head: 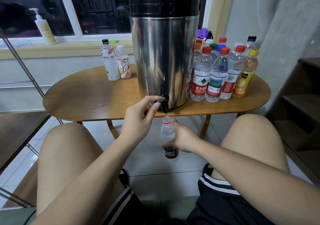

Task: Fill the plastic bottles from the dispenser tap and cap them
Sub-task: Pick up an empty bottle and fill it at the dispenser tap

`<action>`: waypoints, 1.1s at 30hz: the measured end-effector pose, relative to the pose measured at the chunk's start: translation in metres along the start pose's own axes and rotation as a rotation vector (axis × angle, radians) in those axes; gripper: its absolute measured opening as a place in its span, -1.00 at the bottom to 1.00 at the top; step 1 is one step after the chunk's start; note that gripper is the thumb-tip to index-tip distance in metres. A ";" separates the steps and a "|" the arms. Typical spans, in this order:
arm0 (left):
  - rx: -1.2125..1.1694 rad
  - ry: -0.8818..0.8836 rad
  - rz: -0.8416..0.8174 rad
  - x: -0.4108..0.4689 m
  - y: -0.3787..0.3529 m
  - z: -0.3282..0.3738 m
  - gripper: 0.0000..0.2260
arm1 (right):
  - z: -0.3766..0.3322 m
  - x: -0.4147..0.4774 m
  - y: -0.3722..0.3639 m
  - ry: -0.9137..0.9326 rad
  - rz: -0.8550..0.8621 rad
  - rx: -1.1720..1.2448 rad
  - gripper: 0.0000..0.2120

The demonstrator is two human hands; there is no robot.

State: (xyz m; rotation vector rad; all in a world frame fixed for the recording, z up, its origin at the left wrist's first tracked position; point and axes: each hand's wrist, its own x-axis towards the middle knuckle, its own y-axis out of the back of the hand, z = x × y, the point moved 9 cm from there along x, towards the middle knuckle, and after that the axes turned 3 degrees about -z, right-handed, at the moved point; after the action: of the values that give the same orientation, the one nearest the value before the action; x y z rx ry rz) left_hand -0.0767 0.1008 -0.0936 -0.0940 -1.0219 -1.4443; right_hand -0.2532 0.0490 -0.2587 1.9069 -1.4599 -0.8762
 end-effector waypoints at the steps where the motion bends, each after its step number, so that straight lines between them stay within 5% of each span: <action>1: 0.000 -0.002 0.001 0.000 0.000 0.000 -0.81 | 0.000 0.000 0.000 -0.001 0.001 0.000 -0.11; 33: -0.014 0.005 0.008 0.001 0.000 -0.002 -0.81 | -0.003 -0.003 0.003 -0.006 0.007 -0.037 -0.08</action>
State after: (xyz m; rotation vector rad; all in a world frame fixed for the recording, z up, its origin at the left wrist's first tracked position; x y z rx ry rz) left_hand -0.0757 0.0985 -0.0942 -0.1049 -1.0068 -1.4436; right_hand -0.2526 0.0513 -0.2543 1.8726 -1.4440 -0.9002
